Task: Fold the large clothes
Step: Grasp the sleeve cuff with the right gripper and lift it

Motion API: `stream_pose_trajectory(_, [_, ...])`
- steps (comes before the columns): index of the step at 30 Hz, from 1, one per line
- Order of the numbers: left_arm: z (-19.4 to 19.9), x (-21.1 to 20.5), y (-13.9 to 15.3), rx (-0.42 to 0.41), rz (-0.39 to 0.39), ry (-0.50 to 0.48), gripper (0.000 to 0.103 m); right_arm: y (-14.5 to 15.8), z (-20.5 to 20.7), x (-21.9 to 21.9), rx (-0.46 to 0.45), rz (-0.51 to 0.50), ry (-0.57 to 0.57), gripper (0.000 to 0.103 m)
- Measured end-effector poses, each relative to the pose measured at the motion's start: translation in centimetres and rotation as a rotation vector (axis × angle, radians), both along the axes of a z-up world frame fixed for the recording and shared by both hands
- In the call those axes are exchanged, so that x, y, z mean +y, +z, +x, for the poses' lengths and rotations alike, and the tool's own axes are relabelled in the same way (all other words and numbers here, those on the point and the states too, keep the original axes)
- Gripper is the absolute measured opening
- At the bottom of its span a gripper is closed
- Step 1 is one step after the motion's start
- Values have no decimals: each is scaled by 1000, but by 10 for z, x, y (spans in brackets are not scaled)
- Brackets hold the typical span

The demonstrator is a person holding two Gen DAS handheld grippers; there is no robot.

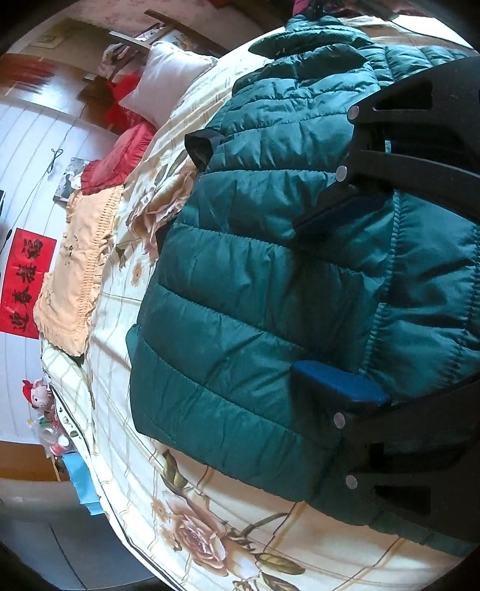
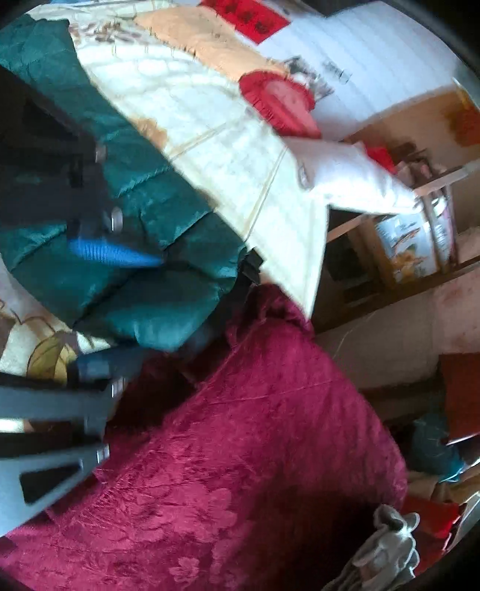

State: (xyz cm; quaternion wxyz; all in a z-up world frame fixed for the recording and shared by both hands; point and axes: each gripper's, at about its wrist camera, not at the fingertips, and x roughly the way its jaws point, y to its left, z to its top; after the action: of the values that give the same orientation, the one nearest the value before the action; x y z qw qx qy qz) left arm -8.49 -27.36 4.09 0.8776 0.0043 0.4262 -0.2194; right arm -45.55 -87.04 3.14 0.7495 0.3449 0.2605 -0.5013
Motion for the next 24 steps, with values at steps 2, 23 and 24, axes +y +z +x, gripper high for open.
stream_pose_trajectory(2, [0, 0, -1, -8, 5, -1, 72, 13, -1, 5, -19, -28, 40, 13])
stream_pose_trajectory(23, [-22, 37, 31, -23, -9, 13, 71, 141, 93, 228, -175, -110, 726, 11])
stream_pose_trajectory(24, [-22, 39, 33, -25, -11, 13, 71, 140, 107, 246, -174, -98, 771, 11])
